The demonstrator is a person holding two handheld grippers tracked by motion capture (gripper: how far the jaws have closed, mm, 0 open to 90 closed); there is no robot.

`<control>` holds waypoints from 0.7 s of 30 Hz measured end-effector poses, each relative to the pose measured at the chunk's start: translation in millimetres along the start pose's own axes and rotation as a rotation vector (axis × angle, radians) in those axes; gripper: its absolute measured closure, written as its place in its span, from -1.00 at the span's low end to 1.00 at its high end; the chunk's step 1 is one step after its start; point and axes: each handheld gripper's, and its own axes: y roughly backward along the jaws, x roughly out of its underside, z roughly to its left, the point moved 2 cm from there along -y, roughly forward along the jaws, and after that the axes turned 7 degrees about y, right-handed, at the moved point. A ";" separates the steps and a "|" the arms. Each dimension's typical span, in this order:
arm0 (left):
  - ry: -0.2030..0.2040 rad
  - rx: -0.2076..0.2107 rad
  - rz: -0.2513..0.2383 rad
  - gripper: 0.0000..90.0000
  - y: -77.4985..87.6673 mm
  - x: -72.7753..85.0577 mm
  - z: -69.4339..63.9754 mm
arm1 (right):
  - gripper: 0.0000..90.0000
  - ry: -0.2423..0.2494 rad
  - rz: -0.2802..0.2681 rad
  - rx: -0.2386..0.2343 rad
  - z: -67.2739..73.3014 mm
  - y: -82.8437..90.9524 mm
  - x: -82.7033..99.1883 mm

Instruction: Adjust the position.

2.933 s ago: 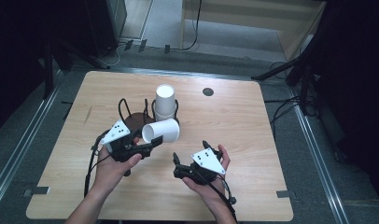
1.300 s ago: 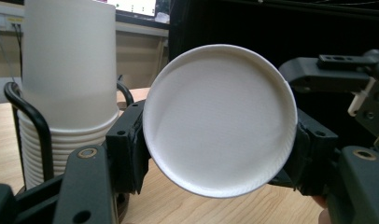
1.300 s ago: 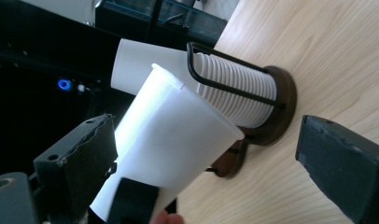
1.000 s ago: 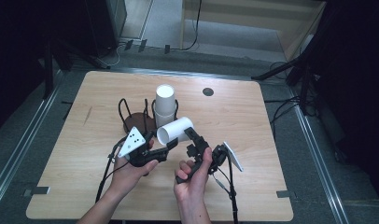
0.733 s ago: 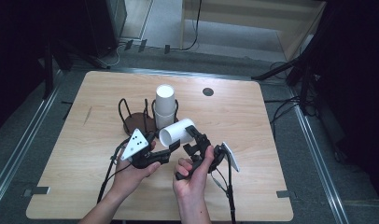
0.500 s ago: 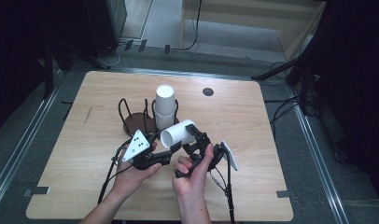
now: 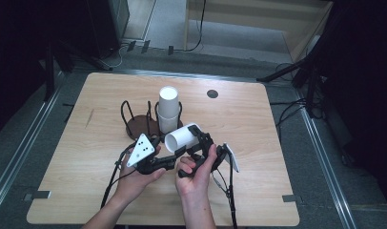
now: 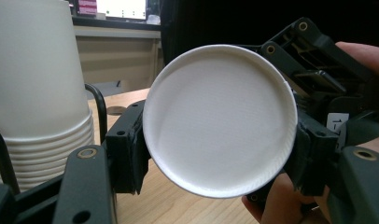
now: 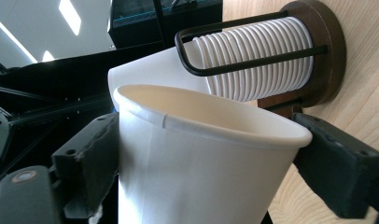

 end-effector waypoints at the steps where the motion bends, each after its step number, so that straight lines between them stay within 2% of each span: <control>1: 0.000 0.000 0.000 -0.26 0.1 0.0 0.2 | -0.67 -0.004 -0.002 -0.008 -0.3 -0.3 0.0; 4: 0.014 0.005 0.004 -0.29 1.0 -0.5 1.1 | -0.60 -0.016 0.002 -0.021 -0.6 -0.2 0.4; 5: 0.019 0.006 0.002 -0.30 1.2 -0.5 1.4 | -0.50 -0.016 0.003 -0.027 -0.3 0.5 0.8; 7: 0.012 -0.015 -0.011 -0.28 3.3 -2.1 1.3 | -0.49 -0.007 -0.025 -0.029 2.4 2.2 -0.5; 9: 0.019 -0.013 -0.029 -0.29 5.4 -4.6 0.9 | -0.48 0.009 -0.056 -0.034 3.5 2.9 -4.7; 11: 0.002 -0.024 -0.037 -0.36 7.4 -6.2 1.4 | -0.47 0.024 -0.074 -0.034 3.5 3.7 -8.9; 13: 0.001 -0.039 -0.027 -0.41 8.6 -7.0 3.2 | -0.45 0.040 -0.094 -0.040 4.6 5.5 -13.4; 14: 0.018 -0.036 -0.009 -0.42 9.9 -7.2 4.5 | -0.45 0.049 -0.105 -0.046 5.9 6.3 -15.6; 17: 0.042 -0.034 0.020 -0.58 12.4 -7.3 7.6 | -0.44 0.087 -0.132 -0.049 10.1 9.6 -22.2; 19: 0.059 -0.053 0.050 -0.74 15.2 -7.4 10.8 | -0.43 0.135 -0.167 -0.039 12.6 12.4 -27.5; 21: 0.073 -0.069 0.061 -0.79 18.4 -7.8 14.0 | -0.43 0.187 -0.210 -0.033 15.2 16.3 -32.9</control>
